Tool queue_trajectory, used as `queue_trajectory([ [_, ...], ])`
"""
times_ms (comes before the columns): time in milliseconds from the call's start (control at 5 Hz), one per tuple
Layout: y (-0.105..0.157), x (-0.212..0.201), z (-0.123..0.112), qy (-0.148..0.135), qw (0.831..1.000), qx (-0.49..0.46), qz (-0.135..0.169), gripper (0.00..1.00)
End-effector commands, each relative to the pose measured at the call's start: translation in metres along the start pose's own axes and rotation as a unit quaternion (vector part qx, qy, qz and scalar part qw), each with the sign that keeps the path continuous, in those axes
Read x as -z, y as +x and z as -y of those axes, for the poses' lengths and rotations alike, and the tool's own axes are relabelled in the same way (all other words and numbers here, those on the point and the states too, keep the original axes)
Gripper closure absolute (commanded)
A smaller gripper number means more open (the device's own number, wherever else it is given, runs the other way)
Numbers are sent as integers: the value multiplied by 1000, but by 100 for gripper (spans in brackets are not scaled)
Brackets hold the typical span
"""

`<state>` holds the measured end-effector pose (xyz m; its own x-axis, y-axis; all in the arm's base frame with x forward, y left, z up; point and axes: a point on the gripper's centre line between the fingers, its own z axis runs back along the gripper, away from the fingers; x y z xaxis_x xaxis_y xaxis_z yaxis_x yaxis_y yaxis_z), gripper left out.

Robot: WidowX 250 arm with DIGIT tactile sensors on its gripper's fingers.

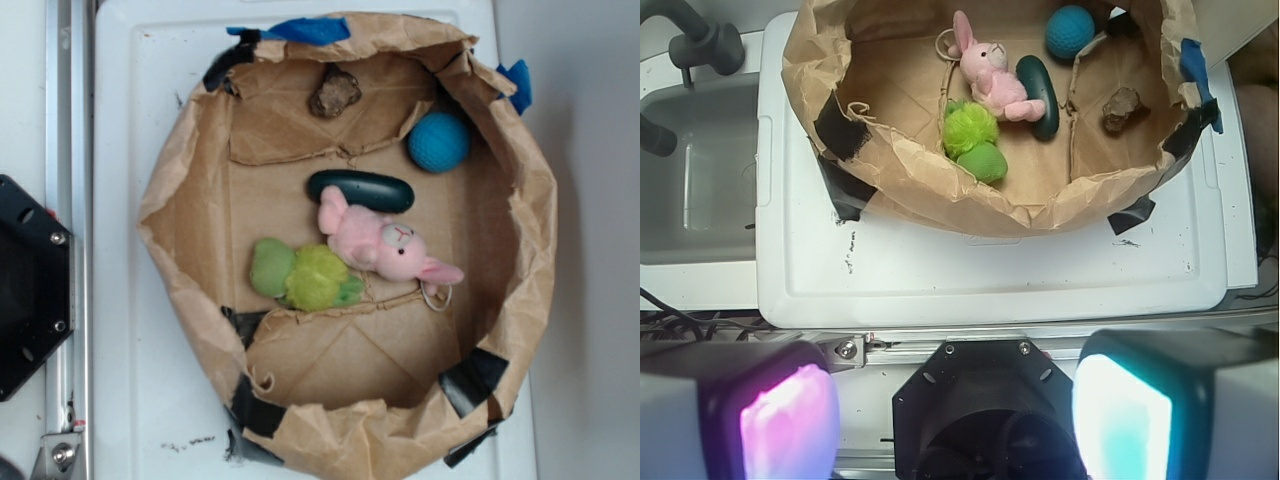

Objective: Grab the green animal.

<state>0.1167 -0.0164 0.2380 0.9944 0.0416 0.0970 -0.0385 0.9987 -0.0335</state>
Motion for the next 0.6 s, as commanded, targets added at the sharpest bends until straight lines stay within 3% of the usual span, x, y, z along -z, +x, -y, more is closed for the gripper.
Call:
queue_trajectory([
  [0,0,0,0,0,1000,0,0,0],
  [400,87,21,6,-26,999,32,11,0],
])
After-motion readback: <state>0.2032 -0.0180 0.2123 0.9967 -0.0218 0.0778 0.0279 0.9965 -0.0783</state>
